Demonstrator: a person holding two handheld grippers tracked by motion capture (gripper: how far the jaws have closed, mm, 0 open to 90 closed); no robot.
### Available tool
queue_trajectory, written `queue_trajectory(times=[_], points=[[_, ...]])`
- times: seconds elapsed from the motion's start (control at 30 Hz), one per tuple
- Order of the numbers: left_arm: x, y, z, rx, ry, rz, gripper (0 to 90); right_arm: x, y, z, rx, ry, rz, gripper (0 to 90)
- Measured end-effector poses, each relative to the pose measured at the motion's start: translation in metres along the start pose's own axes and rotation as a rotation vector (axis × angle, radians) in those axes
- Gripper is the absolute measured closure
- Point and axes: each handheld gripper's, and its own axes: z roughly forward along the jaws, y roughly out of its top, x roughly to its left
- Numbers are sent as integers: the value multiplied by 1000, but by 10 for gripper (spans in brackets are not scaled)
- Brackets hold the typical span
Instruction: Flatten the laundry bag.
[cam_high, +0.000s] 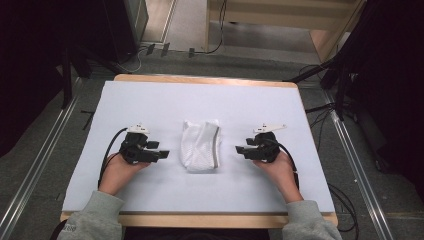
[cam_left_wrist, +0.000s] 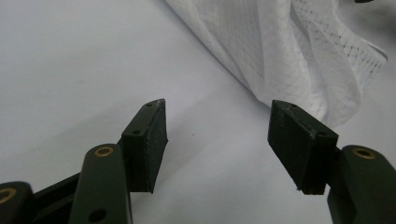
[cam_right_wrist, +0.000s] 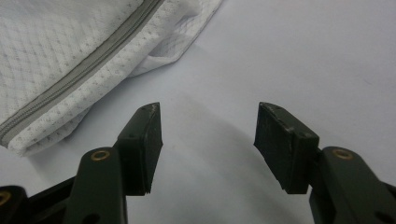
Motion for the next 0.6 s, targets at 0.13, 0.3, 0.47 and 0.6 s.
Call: queue_trajectory(times=[0.13,0.3,0.47,0.6], points=[[-3,1,2,12,-2,21,381,1,0,-1,-2,-7,-7,425],[-2,4,5,18,-16,5,382,7,0,-4,-2,-3,2,408],[-4,7,6,19,-27,4,383,11,-3,-3,8,-6,-7,388],[-6,11,6,24,-35,15,384,13,-6,-4,12,-4,-8,382]])
